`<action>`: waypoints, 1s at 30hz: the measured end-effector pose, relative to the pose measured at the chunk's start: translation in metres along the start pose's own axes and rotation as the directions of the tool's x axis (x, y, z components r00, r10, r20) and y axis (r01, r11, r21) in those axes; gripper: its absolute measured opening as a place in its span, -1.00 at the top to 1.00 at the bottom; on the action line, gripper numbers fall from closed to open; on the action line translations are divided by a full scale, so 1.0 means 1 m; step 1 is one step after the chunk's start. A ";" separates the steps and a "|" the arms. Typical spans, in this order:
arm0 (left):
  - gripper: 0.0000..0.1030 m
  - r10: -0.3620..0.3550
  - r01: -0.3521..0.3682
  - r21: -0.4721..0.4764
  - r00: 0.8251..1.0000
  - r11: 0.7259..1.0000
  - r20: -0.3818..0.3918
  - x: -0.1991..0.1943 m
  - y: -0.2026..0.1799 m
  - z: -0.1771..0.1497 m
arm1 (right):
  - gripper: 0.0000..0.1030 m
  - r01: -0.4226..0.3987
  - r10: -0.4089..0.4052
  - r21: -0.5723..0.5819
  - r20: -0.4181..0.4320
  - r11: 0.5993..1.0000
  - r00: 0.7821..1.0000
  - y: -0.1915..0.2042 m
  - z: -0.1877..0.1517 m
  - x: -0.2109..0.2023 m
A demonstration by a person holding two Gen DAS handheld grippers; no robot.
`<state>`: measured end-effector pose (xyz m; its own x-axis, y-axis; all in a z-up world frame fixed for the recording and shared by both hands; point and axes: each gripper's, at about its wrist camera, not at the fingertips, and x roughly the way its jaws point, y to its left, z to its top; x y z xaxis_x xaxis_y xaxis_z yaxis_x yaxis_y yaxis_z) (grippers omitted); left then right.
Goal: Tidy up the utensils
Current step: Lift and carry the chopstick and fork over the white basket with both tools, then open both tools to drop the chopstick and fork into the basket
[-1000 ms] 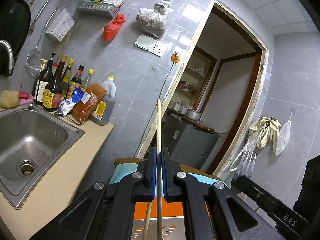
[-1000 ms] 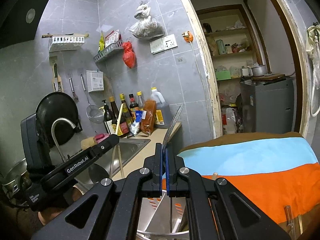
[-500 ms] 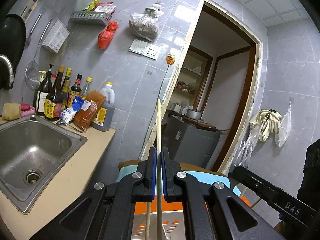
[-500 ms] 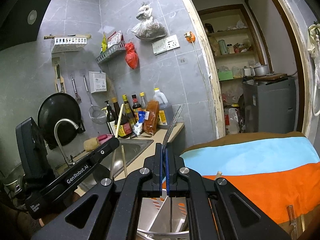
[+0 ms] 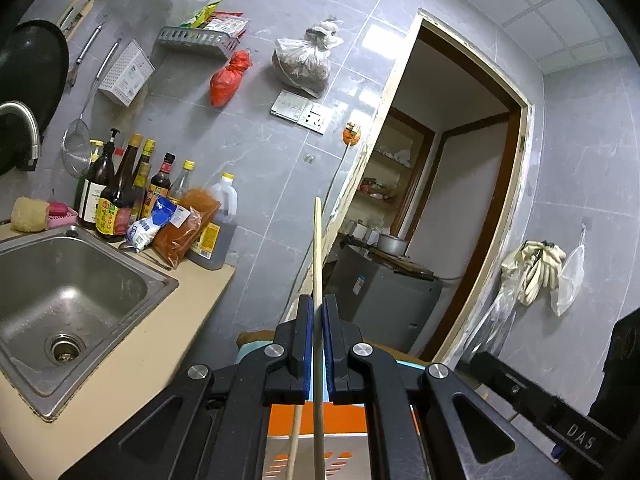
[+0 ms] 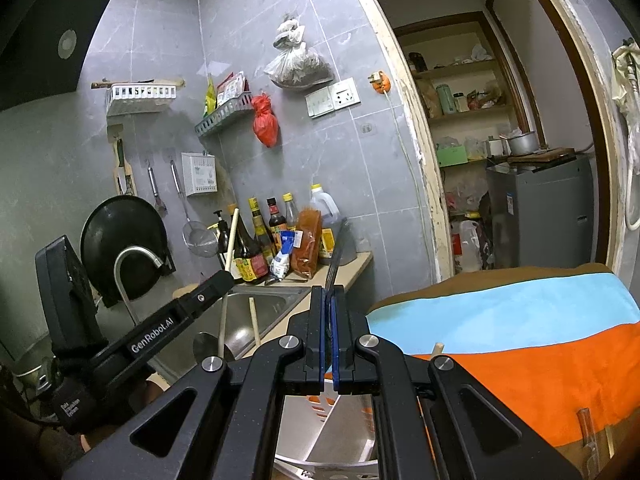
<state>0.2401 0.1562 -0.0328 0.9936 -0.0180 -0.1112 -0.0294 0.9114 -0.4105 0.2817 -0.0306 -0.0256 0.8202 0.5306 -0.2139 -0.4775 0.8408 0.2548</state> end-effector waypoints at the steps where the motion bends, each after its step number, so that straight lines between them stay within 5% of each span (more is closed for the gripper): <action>1: 0.90 -0.001 0.001 -0.006 1.000 1.000 0.005 0.000 0.000 0.000 | 0.94 -0.001 0.001 0.002 0.000 1.000 1.000 -0.001 0.000 0.000; 17: 0.90 0.004 -0.001 0.053 0.999 0.999 -0.041 0.002 -0.008 -0.008 | 0.92 0.020 -0.020 0.016 0.006 1.000 1.000 -0.001 0.001 -0.011; 19: 0.89 0.007 -0.003 0.066 0.997 0.998 -0.073 0.000 -0.008 -0.005 | 0.83 0.032 -0.032 0.016 0.006 0.999 0.999 -0.002 0.005 -0.017; 22: 0.83 0.020 -0.011 0.075 0.994 0.997 -0.109 -0.004 -0.008 0.000 | 0.39 0.048 -0.049 0.024 0.018 0.999 0.999 -0.005 0.013 -0.029; 25: 0.77 0.032 -0.021 0.080 0.991 0.997 -0.132 -0.010 -0.011 0.006 | 0.34 0.072 -0.073 0.028 0.022 0.997 0.997 -0.008 0.023 -0.043; 30: 0.07 0.035 -0.024 0.070 0.986 0.997 -0.162 -0.027 -0.021 0.020 | -0.05 0.126 -0.127 0.027 0.027 0.992 0.992 -0.016 0.037 -0.075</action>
<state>0.2160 0.1458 -0.0032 0.9612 -0.0527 -0.2708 -0.0454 0.9381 -0.3434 0.2395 -0.0878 0.0216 0.8825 0.4164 -0.2188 -0.3616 0.8980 0.2507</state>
